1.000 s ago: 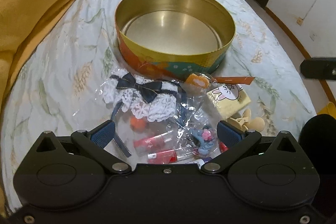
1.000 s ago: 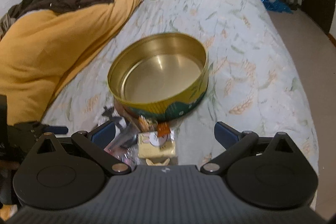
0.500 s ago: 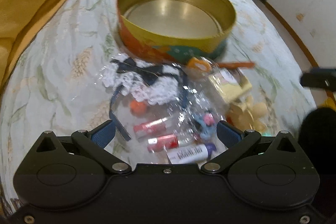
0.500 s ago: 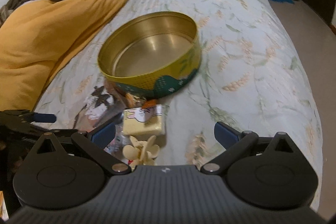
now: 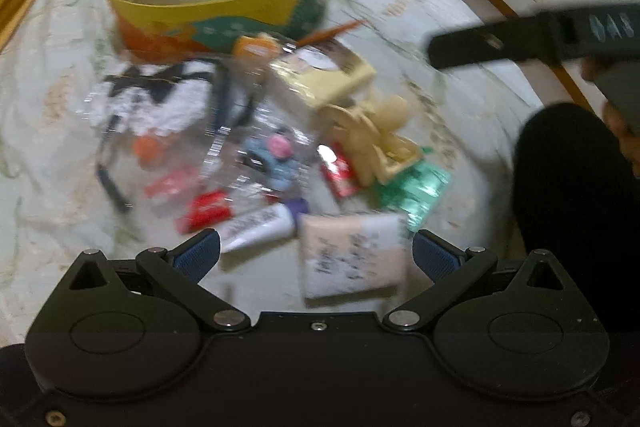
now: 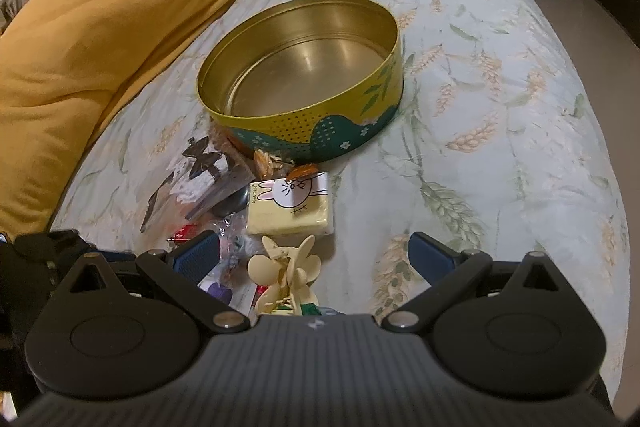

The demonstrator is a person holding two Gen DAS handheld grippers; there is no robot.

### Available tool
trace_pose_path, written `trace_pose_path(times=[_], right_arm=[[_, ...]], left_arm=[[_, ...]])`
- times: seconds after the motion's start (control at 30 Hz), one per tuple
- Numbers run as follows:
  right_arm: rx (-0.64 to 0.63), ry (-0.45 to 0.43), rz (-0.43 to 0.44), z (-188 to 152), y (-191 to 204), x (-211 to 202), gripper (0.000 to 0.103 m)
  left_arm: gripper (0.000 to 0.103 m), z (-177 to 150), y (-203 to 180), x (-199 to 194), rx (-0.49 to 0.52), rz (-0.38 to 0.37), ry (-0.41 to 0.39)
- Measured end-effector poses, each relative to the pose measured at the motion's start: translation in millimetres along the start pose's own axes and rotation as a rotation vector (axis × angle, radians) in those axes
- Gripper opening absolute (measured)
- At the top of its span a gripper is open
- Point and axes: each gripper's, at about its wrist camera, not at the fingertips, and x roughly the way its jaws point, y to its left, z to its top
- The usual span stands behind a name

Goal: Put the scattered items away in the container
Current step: 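Close the left gripper on the white Face tissue pack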

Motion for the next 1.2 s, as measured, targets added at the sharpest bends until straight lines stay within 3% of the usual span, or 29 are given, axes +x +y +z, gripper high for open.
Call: trace_pose_path(times=[0.5,0.8,1.0,1.2], right_arm=[[0.028,0.018,0.005,-11.0,-3.4,7.8,0.103],[0.050,0.011,-0.002,-15.4,-9.4,9.5,0.103],[0.054,0.019,-0.007,-18.2,-11.2,12.6,0.103],[0.055,0.016,-0.010,-19.0,-11.6,13.8,0.103]], left_arm=[[0.102,-10.8,-24.3,49.1,-0.014,-0.055,0.078],[0.099,-9.5,-25.4,73.0,-0.029,-0.024,0.097],[0.103,-12.3,-36.8,83.7,0.053,0.028,0.126],[0.101,-15.7,-37.9,84.4,0.010,0.058,0.107]])
